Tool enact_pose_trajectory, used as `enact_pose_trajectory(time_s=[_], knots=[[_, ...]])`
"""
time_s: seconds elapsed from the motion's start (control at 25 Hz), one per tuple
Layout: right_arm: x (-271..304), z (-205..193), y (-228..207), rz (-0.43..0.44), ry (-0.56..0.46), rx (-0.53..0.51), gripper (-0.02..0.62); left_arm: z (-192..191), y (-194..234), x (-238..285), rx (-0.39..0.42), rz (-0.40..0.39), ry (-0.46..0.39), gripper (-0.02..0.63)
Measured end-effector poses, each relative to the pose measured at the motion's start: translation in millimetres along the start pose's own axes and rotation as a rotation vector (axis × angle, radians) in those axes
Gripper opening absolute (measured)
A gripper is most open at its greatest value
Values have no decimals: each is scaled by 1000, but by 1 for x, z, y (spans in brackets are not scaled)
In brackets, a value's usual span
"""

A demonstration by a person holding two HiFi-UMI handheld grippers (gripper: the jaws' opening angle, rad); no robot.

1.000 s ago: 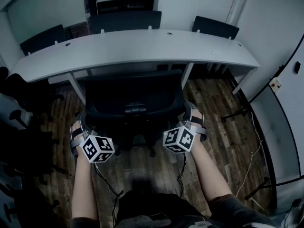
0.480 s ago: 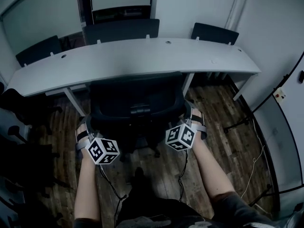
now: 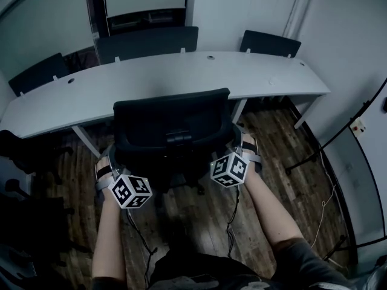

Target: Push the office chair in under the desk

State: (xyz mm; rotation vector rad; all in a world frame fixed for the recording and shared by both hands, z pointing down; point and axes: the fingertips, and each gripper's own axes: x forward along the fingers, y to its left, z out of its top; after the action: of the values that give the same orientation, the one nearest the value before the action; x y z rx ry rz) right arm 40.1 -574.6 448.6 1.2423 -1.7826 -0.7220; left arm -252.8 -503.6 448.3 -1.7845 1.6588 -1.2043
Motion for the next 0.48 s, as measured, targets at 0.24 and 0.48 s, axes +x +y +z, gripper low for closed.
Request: enact_pose_trajectory(time_s=[0.24, 0.48], knots=[[46, 8, -11, 18, 33, 0, 308, 3, 15, 43, -2, -14, 5, 299], [81, 24, -13, 9, 28, 0, 308, -4, 34, 80, -5, -11, -6, 299]])
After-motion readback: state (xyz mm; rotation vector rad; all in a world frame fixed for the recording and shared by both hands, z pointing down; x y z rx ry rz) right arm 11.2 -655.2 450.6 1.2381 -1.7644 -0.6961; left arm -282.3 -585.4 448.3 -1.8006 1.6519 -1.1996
